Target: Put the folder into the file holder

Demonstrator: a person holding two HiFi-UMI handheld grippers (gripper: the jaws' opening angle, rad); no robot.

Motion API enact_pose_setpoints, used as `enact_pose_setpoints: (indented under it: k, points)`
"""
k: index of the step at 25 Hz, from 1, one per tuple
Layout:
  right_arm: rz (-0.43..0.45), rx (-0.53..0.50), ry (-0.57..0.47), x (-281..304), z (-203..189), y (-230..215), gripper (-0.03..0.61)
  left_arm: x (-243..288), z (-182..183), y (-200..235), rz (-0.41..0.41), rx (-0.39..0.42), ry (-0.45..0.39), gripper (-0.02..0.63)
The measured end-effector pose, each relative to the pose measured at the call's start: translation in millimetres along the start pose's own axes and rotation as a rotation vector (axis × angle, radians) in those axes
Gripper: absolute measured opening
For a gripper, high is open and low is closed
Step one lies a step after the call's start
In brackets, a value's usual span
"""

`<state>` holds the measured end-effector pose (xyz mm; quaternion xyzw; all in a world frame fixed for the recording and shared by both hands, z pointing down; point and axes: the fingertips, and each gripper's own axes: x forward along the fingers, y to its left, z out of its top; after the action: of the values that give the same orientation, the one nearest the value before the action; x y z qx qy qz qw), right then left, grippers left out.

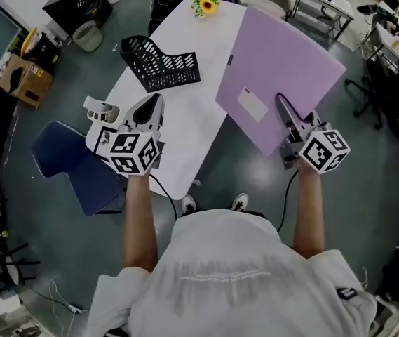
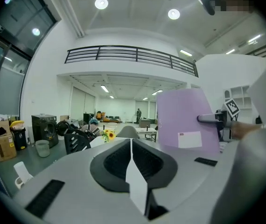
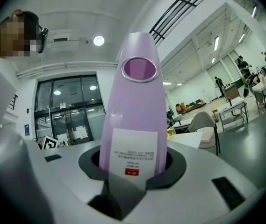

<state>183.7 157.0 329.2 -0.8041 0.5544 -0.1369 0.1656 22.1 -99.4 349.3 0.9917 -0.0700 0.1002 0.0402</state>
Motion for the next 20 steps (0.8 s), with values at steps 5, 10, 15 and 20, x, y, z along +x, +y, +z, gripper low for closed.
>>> enact_pose_setpoints:
  k: [5,10,15,20]
  points:
    - [-0.003,-0.084,0.008,-21,33,-37,0.179,21,6,-39,0.018,-0.005,-0.003,0.025]
    - [0.023,-0.116,0.017,-32,50,-66,0.179,38,12,-71,0.031,0.013,-0.003,0.025]
    - [0.037,-0.135,0.007,-32,58,-83,0.179,50,18,-85,0.033,0.033,-0.005,0.025]
    - [0.046,-0.138,-0.006,-17,69,-102,0.179,72,27,-78,0.068,0.05,-0.021,0.025]
